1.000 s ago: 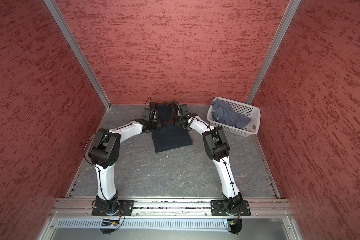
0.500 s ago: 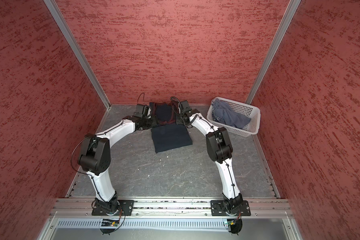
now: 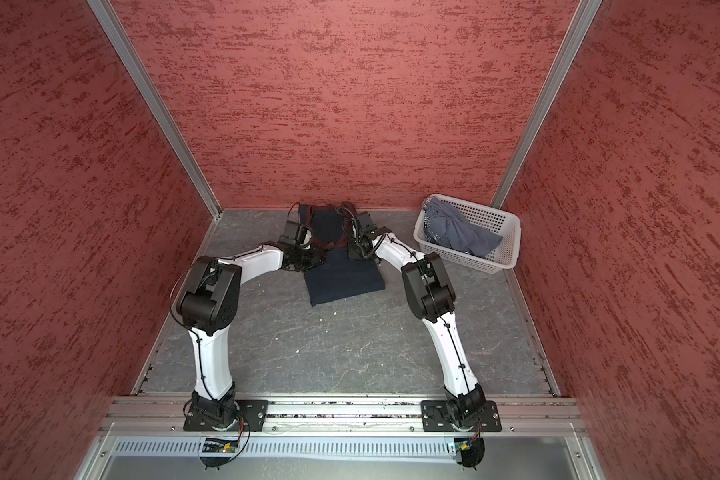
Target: Fold and stack the tank tops
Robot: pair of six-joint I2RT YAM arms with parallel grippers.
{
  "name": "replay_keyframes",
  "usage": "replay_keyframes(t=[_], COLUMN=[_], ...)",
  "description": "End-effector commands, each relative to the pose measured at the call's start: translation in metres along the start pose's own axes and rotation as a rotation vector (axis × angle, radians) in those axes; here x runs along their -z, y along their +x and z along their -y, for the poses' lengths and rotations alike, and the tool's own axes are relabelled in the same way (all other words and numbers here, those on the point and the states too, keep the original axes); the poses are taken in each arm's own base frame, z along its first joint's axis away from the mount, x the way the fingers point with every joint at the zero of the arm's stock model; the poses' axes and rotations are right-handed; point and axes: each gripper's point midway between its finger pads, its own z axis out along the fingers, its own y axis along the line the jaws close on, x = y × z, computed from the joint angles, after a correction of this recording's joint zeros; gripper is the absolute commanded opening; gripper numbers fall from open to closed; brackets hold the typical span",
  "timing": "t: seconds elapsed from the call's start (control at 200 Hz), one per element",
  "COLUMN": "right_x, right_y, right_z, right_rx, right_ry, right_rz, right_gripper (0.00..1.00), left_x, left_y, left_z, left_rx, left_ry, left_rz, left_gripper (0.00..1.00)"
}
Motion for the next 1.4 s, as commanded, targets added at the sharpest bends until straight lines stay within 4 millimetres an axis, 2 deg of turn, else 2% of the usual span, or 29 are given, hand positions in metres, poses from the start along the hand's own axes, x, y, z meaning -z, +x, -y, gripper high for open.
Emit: replay_keyframes(t=[0.0,0.095,0.175,0.371,0.516,0.696,0.791,0.847,0.907,1.047,1.127,1.212,1.398], right_x=[-0.001,-0.001,0.005,0.022,0.041,0.062,0.073,0.081,0.092,0.128,0.15,0.168,0.177], right_y=[0.004,0.015,0.027,0.08,0.131,0.191,0.217,0.225,0.225,0.207,0.203,0.213,0.269], right_z=[0.016,0.024,0.022,0.013,0.012,0.014,0.01,0.007,0.005,0.004,0.003,0.006,0.022], right_rx=[-0.031,-0.054,-0.074,-0.11,-0.125,-0.158,-0.175,-0.179,-0.184,-0.168,-0.155,-0.158,-0.249], right_ry=[0.047,0.079,0.064,0.0,-0.005,-0.006,-0.017,-0.022,-0.03,-0.011,-0.014,-0.03,-0.046], right_rz=[-0.005,-0.028,-0.04,-0.086,-0.116,-0.159,-0.188,-0.192,-0.185,-0.109,-0.075,-0.068,-0.172], right_gripper=[0.45,0.45,0.45,0.45,0.45,0.45,0.45,0.45,0.47,0.51,0.52,0.53,0.53], left_x=[-0.004,-0.006,-0.004,0.013,0.034,0.06,0.072,0.08,0.091,0.122,0.143,0.163,0.186], left_y=[0.004,0.011,0.019,0.048,0.089,0.155,0.179,0.185,0.181,0.164,0.163,0.178,0.232], left_z=[-0.003,-0.014,-0.019,-0.021,-0.016,-0.022,-0.022,-0.023,-0.022,-0.01,-0.006,-0.014,-0.047], left_rx=[0.001,0.012,0.003,-0.034,-0.066,-0.081,-0.084,-0.084,-0.084,-0.126,-0.139,-0.135,-0.045], left_ry=[0.002,-0.023,-0.033,-0.013,0.003,-0.014,-0.011,-0.008,-0.008,-0.012,-0.006,-0.01,-0.019], left_rz=[-0.023,-0.038,-0.051,-0.075,-0.097,-0.132,-0.143,-0.14,-0.121,-0.062,-0.048,-0.068,-0.158], left_gripper=[0.55,0.55,0.55,0.55,0.55,0.56,0.56,0.57,0.58,0.61,0.65,0.65,0.66])
